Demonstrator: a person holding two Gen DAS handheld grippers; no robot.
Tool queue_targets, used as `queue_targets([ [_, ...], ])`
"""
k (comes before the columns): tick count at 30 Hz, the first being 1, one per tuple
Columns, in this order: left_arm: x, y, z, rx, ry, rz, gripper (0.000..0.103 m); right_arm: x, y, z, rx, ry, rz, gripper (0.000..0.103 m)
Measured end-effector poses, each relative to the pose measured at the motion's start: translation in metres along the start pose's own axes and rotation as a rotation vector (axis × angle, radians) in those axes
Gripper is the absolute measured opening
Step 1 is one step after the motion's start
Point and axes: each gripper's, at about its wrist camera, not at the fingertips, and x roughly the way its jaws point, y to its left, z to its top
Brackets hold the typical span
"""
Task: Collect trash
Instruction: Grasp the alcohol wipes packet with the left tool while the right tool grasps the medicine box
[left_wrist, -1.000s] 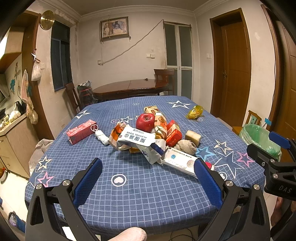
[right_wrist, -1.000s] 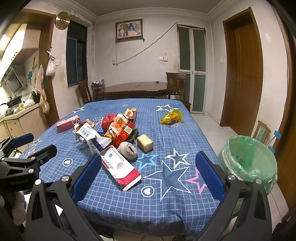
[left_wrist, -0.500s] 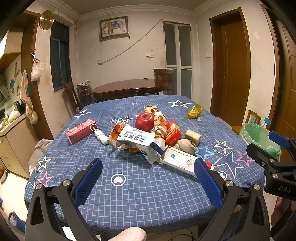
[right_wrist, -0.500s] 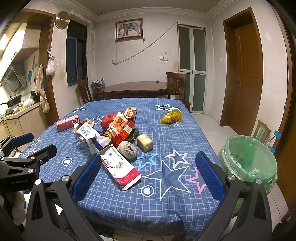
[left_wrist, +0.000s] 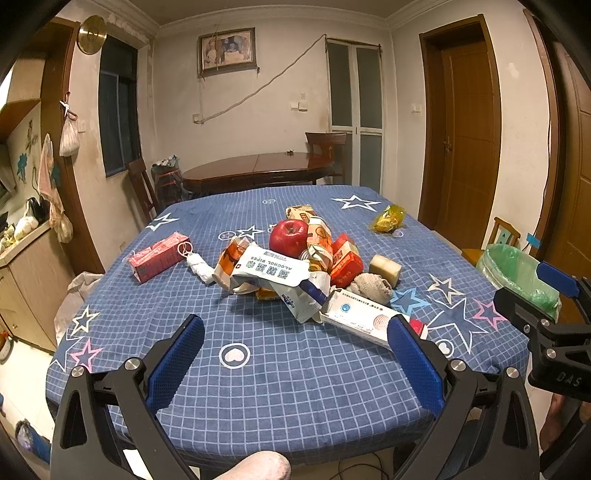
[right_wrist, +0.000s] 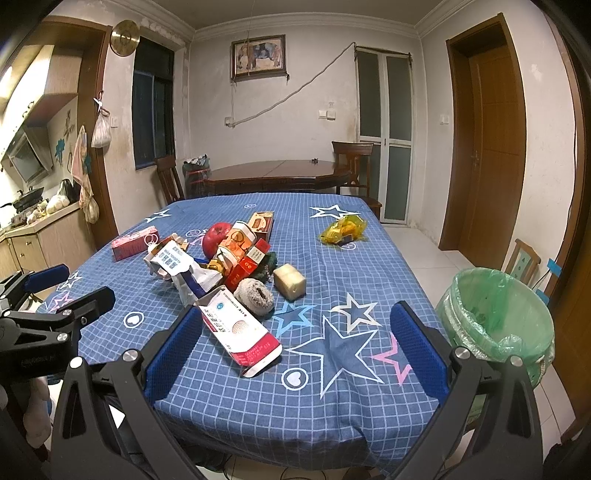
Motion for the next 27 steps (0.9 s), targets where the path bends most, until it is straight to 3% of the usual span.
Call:
queue_targets([
  [4,0.011,0.005,0.0,0.003,0.019,-0.016,0.099,0.005,0.002,0.0,-0.011,0.011,0.01,0.098],
  [8,0.032,0.018,-0.001,0.034,0.069,-0.005,0.099,0.011,0.004,0.003,-0.054,0.025,0.075,0.098],
  [14,0.094,0.06,0.0,0.008,0.255,-0.074,0.099,0.044,0.003,0.004,-0.069,0.14,0.237,0.098],
  [18,0.132,0.086,0.005,-0.151,0.359,-0.2,0.099,0.072,0.008,-0.003,-0.091,0.222,0.27,0.098],
  [22,0.167,0.094,0.016,-0.269,0.387,-0.241,0.099,0.086,0.01,-0.008,-0.085,0.256,0.279,0.098],
  [27,0.204,0.092,0.025,-0.37,0.413,-0.233,0.099,0.098,0.011,-0.009,-0.091,0.281,0.279,0.098],
])
